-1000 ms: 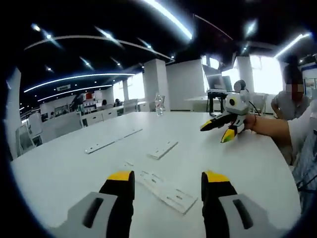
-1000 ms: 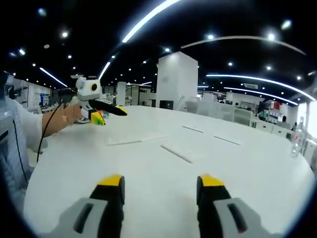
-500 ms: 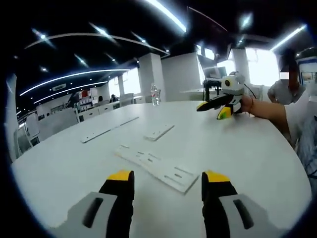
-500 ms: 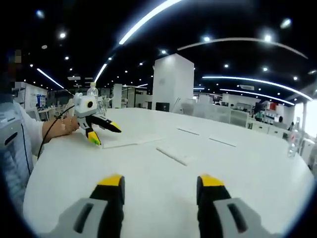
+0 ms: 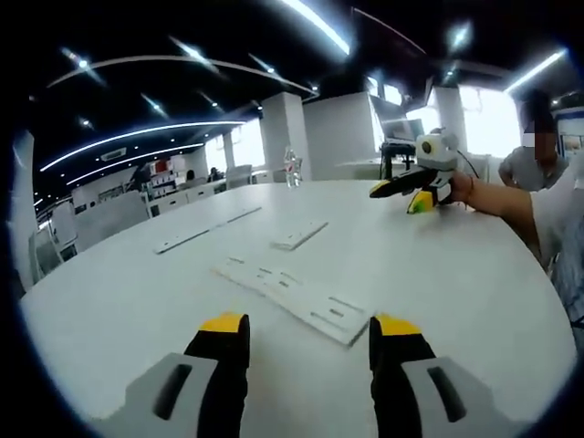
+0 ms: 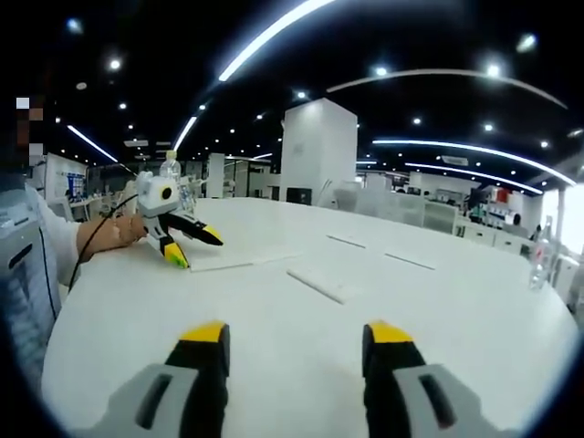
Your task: Locate the socket holder cover, grip the socket holder cover, clip it into the socket holder slot.
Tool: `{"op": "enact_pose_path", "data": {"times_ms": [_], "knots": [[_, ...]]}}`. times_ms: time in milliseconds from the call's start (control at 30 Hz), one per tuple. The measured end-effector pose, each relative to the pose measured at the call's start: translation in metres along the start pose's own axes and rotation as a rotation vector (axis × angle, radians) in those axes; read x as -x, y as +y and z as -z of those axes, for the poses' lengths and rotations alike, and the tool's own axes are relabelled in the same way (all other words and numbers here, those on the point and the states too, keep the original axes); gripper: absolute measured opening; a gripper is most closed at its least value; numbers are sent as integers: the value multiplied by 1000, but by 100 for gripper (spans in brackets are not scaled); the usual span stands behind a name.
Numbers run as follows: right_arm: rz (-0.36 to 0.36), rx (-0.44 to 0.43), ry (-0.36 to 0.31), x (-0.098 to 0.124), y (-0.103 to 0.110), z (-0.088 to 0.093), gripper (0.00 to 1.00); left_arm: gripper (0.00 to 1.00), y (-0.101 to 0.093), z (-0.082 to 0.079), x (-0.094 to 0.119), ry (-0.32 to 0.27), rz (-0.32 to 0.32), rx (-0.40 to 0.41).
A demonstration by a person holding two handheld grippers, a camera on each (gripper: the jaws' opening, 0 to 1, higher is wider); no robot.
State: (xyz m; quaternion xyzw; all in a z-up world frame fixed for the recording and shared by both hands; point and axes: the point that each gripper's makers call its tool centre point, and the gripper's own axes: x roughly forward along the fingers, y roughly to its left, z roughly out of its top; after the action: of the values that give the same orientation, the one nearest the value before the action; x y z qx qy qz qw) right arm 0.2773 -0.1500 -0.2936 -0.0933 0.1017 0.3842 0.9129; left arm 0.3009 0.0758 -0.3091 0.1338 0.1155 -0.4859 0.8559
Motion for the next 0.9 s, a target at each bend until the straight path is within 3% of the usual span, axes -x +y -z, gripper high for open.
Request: {"op": "enact_pose_path", "data": {"times_ms": [900], "knots": [[2,31,-1,-1,-1,-3,59,60,2,-1,-16,-3,-45,49]]}}
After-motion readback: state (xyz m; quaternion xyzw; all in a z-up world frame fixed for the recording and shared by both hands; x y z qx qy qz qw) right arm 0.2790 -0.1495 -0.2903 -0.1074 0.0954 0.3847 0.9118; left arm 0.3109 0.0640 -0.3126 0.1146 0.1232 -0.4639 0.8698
